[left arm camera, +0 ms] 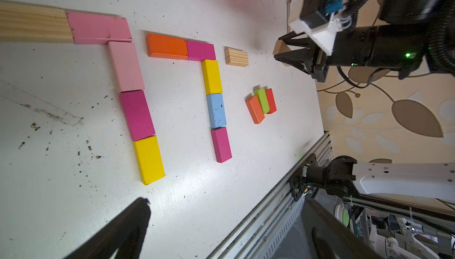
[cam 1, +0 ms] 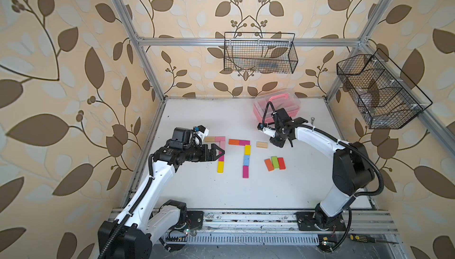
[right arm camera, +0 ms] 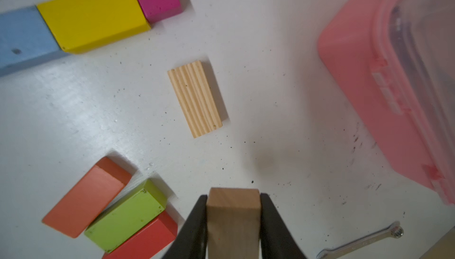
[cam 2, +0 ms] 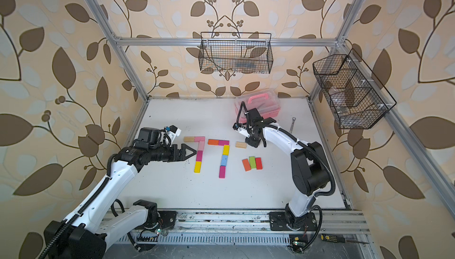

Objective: Assemble the number 7 with building blocks
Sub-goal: Assemble the building block at the center of the board.

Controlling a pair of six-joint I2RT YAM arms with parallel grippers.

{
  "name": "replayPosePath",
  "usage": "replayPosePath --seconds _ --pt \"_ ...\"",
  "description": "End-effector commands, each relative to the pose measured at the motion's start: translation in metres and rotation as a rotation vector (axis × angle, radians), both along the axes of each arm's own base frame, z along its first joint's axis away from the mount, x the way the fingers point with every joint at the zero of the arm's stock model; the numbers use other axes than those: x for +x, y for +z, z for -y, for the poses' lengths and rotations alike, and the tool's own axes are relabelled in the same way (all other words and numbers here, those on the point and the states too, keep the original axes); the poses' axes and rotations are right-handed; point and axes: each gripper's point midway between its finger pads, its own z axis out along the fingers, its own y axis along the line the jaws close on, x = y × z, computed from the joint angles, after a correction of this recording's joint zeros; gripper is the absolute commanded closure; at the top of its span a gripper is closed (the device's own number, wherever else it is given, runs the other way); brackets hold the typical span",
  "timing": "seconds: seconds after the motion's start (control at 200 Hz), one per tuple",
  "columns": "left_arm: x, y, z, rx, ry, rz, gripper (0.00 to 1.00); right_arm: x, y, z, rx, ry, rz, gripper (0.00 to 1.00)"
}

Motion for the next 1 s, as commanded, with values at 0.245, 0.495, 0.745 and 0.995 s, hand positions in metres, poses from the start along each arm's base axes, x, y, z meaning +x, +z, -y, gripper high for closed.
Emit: replayPosePath --seconds 0.245,0.495,0.745,0.995 --pt "-0.002 -0.003 0.007 -0.02 -0.044 -0.006 0.01 0.003 -0.033 -0.004 -0.063 0.233 -0.057 0.64" --pt "-0.002 -0.004 0.007 -0.018 -0.043 -0.006 0.01 0.004 -0.051 -0.007 -0.04 0.217 -0.115 0.64" --pt "-0.002 -0.004 0.007 -0.02 -0.045 -0.009 0.01 0.0 -0.054 0.009 -0.027 0.161 -0.161 0.49" --pt "-0.002 -0.003 0.007 -0.019 -0.043 -0.002 0.01 0.005 -0.049 0.009 0.011 0.135 -0.144 0.4"
